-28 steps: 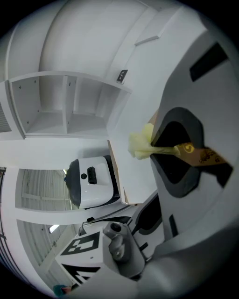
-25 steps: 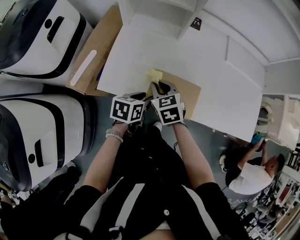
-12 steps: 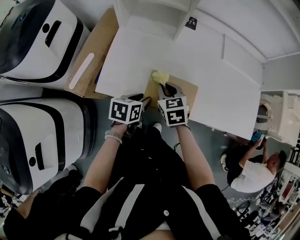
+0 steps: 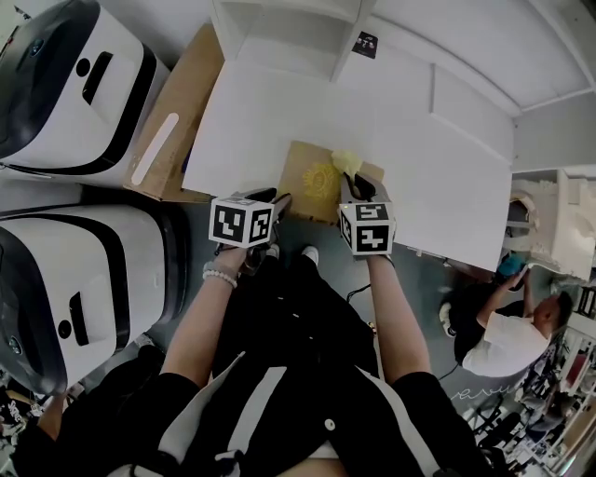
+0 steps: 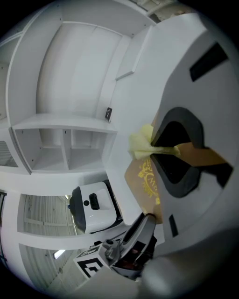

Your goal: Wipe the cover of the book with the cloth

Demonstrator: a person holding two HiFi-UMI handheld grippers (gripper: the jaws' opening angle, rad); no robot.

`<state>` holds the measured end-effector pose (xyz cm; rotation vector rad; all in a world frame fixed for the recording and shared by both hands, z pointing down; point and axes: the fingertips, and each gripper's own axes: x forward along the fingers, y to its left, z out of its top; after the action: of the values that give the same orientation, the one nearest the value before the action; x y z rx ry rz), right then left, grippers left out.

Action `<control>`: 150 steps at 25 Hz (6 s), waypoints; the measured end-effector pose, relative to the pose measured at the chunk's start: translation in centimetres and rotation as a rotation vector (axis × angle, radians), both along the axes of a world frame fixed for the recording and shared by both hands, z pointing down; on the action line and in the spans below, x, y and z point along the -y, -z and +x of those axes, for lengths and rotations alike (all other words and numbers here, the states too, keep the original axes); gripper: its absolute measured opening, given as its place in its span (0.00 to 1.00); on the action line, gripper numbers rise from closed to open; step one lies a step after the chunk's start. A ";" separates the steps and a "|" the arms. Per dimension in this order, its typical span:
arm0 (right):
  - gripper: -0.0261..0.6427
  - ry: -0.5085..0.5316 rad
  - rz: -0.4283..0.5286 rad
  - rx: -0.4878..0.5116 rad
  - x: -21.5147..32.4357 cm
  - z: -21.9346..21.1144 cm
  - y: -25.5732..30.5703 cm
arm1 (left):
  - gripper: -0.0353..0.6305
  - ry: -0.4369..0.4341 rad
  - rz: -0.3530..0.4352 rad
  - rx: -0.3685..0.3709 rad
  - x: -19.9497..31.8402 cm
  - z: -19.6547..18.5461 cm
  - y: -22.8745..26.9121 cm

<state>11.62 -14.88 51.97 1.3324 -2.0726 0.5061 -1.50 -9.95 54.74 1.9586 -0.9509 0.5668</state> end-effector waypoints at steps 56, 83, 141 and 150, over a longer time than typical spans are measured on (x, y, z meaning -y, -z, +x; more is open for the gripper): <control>0.09 0.229 -0.061 0.096 -2.3 -11.3 0.3 | 0.27 -0.016 0.005 0.034 0.0 0.2 0.1; 0.09 -0.027 -0.066 0.040 -4.5 2.1 -0.1 | 0.27 -0.022 -0.003 0.039 -0.1 0.2 0.1; 0.09 0.409 -0.159 0.113 -6.3 -8.9 -0.1 | 0.27 -0.023 -0.005 0.045 0.0 0.2 0.1; 0.09 0.312 -0.172 0.115 -7.7 -4.4 -0.3 | 0.27 -0.029 -0.009 0.041 0.0 0.2 0.1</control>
<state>7.19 -7.18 52.29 0.8795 -2.2220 0.6173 -1.32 -9.95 54.66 1.9619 -0.9455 0.6289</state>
